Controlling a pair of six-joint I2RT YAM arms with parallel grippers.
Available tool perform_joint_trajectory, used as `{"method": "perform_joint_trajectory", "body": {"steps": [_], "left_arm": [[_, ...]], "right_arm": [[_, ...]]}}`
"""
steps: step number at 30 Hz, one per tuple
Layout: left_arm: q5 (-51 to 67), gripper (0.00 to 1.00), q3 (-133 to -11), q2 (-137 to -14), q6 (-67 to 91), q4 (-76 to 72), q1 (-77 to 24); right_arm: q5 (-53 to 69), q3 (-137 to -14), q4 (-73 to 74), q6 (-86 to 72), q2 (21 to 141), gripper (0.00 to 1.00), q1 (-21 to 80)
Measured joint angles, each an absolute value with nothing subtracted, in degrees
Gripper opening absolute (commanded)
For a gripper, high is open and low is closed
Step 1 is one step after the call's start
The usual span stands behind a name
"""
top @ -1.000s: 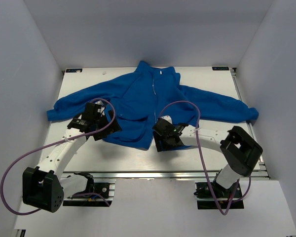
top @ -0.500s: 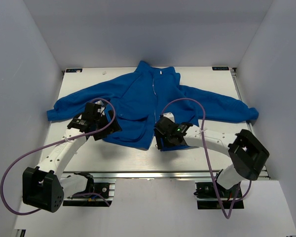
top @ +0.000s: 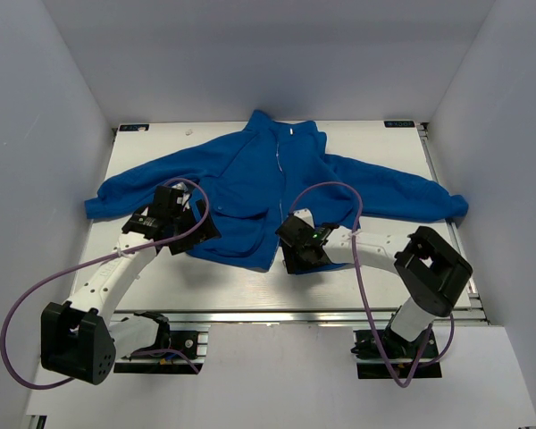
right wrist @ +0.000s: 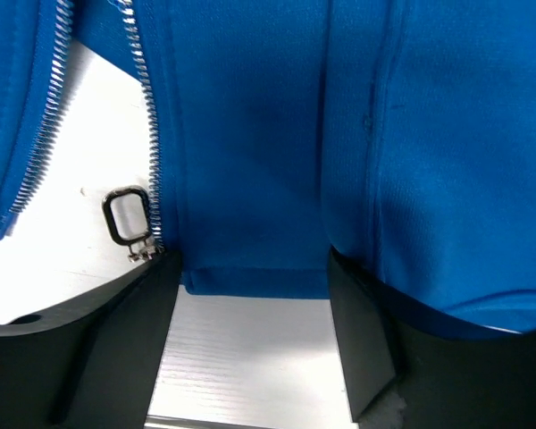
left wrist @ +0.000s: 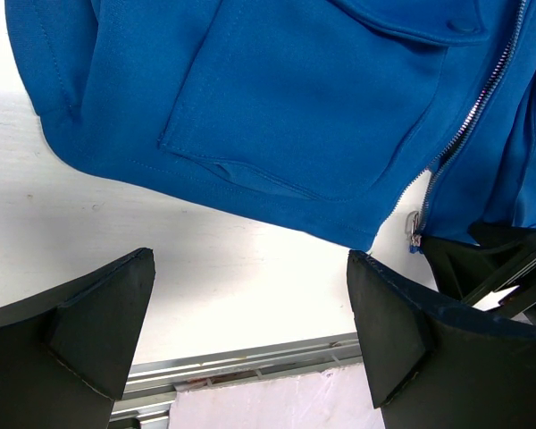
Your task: Zip up the jacket
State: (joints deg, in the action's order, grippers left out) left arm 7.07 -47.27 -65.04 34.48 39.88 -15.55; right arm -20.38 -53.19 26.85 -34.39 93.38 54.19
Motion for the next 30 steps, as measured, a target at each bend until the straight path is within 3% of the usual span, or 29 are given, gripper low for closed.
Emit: {"method": "perform_joint_trajectory", "body": {"steps": [5, 8, 9, 10, 11, 12, 23, 30], "left_arm": [[7.07, 0.98, -47.22, -65.04, 34.48, 39.88, -15.55], [7.05, 0.98, -47.22, -65.04, 34.48, 39.88, -15.55], [7.05, 0.98, -47.22, -65.04, 34.48, 39.9, -15.55], [7.05, 0.98, -47.22, -65.04, 34.46, 39.9, -15.55], [7.03, 0.98, -47.22, -65.01, 34.48, 39.92, -15.55], [7.01, 0.98, -47.22, -65.01, 34.48, 39.94, -15.55], [10.55, 0.98, -47.66, -64.73, 32.4, 39.7, -15.53], [19.79, 0.98, -49.52, -64.73, 30.59, 34.26, -16.29]], "right_arm": [[-19.79, -53.19, 25.47, -34.76, 93.97, 0.59, 54.19], [-19.33, -53.21, 24.62, -35.0, 94.35, 0.48, 54.19], [-19.22, -53.23, 24.18, -35.09, 94.54, 0.41, 54.19], [-19.14, -53.39, 23.9, -35.0, 94.72, 0.29, 54.19], [-19.16, -53.52, 23.33, -35.03, 94.96, 0.09, 54.24], [-19.14, -53.6, 22.92, -34.59, 95.09, 0.0, 54.26], [-19.22, -53.63, 22.35, -31.73, 92.95, 0.0, 54.3], [-19.57, -46.5, 10.83, -25.98, 70.57, 0.0, 54.28]]}}
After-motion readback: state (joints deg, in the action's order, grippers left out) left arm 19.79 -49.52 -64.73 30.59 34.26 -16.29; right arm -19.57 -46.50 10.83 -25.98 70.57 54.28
